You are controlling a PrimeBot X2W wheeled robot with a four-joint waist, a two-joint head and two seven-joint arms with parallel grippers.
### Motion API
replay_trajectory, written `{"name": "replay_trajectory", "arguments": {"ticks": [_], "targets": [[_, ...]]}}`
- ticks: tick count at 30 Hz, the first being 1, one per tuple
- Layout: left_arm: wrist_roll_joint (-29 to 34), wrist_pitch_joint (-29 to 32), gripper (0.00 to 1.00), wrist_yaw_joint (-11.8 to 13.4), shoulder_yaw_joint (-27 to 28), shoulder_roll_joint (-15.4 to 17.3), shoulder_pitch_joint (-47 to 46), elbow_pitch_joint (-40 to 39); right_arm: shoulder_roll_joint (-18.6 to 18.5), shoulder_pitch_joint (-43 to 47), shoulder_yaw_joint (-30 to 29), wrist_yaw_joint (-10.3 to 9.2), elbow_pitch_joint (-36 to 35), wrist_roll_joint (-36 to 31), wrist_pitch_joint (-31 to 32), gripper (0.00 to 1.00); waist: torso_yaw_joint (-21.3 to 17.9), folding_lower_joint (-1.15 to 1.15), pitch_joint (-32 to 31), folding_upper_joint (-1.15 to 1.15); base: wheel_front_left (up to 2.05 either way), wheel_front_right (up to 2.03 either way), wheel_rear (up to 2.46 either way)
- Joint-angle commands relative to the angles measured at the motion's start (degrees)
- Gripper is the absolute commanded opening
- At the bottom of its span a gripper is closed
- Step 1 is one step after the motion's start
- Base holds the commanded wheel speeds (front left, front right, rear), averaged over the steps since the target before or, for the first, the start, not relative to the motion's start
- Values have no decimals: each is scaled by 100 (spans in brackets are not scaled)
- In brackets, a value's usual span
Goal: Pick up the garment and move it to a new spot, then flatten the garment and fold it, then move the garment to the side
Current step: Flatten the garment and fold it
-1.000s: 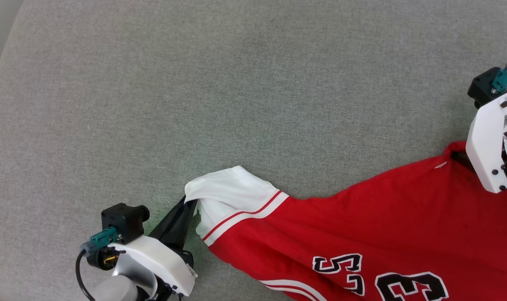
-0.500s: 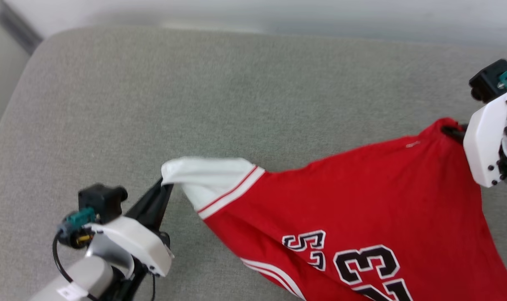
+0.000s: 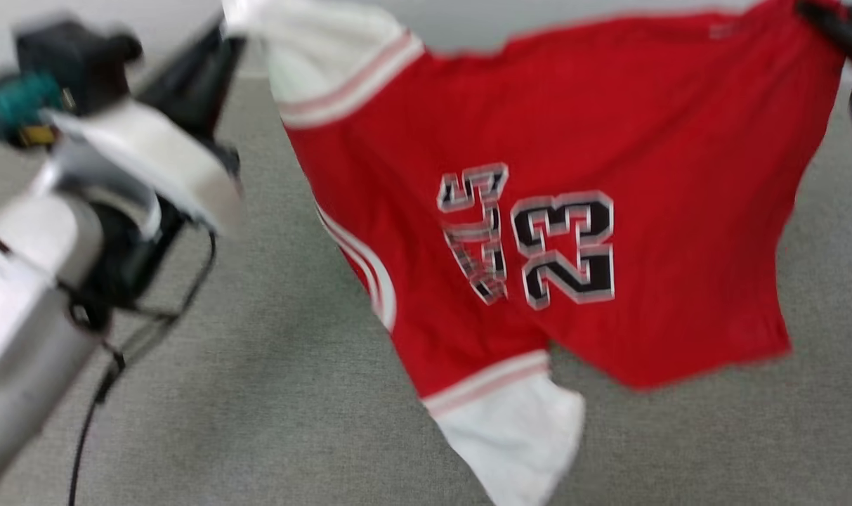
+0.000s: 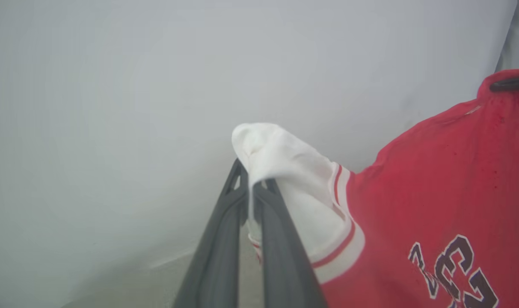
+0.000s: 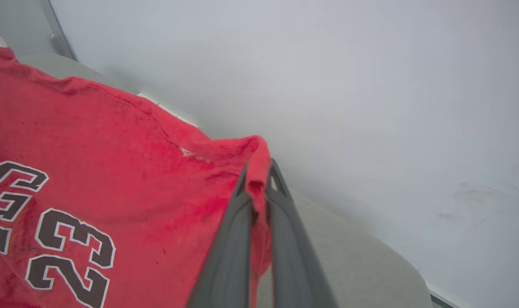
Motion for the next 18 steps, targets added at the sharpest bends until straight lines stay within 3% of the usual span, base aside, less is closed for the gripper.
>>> {"name": "replay_trajectory", "arguments": {"ticks": [1, 9, 18], "targets": [[82, 126, 0, -85, 51, -32, -424, 85, 121, -318, -134, -4, 33, -158, -26, 0, -78, 0, 227, 0, 0, 0, 0], [452, 723, 0, -493, 179, -336, -2729, 891, 709, -1972, -665, -4, 569, -1166, -44, 0, -101, 0, 1071, 0, 0, 0, 0], [804, 820, 0, -947, 305, -769, -5018, 2259, 1197, -3921, -637, -4, 1380, -2118, -235, 0, -32, 0, 1741, 0, 0, 0, 0]]}}
